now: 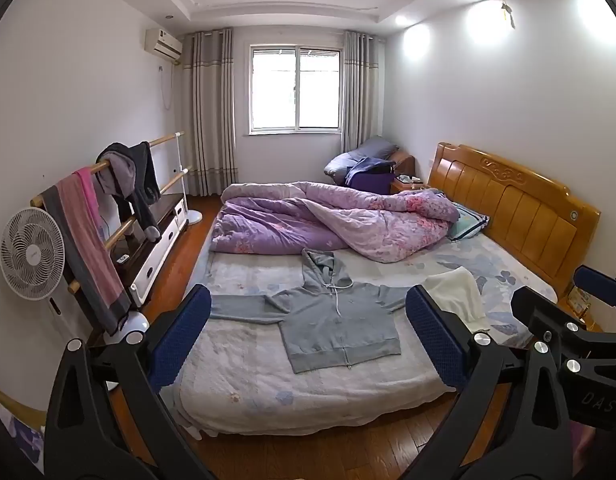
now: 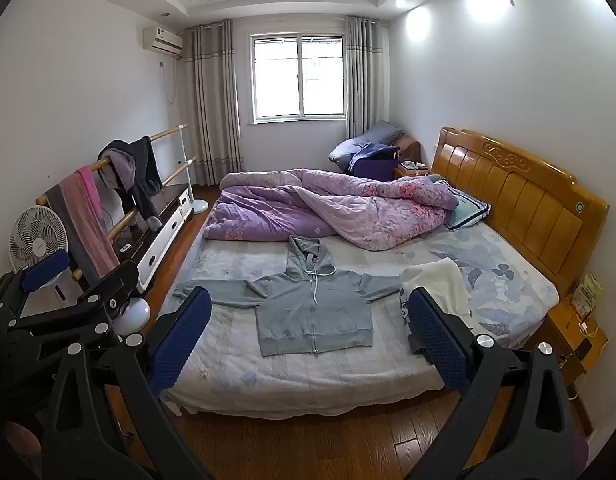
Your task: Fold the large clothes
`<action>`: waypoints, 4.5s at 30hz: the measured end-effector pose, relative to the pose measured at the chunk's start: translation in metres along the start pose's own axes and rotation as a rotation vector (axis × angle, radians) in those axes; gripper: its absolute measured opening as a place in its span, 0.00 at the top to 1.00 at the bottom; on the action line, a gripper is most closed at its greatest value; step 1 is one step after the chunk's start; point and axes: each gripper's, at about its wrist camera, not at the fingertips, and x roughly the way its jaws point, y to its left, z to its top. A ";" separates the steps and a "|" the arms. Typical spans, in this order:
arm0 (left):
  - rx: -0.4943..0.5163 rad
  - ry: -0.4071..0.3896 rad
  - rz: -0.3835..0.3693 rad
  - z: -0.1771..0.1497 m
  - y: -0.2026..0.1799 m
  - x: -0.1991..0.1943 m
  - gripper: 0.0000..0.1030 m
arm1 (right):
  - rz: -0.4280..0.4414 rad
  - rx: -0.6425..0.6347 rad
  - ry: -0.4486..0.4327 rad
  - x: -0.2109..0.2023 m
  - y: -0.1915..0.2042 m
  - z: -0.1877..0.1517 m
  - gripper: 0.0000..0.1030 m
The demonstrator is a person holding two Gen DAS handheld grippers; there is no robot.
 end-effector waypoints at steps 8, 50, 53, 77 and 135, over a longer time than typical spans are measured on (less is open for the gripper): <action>-0.004 0.002 -0.002 0.000 0.000 0.000 0.05 | -0.001 -0.002 0.001 0.003 0.001 0.001 0.07; -0.004 0.000 -0.004 -0.003 -0.022 0.001 0.05 | -0.030 0.021 -0.005 -0.011 -0.010 -0.004 0.07; -0.005 -0.002 -0.006 -0.008 -0.029 0.003 0.05 | -0.029 0.020 -0.008 -0.011 -0.013 -0.004 0.07; -0.002 0.001 -0.008 -0.022 -0.069 0.010 0.05 | -0.037 0.028 -0.010 -0.013 -0.017 -0.003 0.07; -0.013 0.069 0.024 -0.026 -0.054 0.049 0.05 | 0.017 0.019 0.059 0.039 -0.014 -0.001 0.07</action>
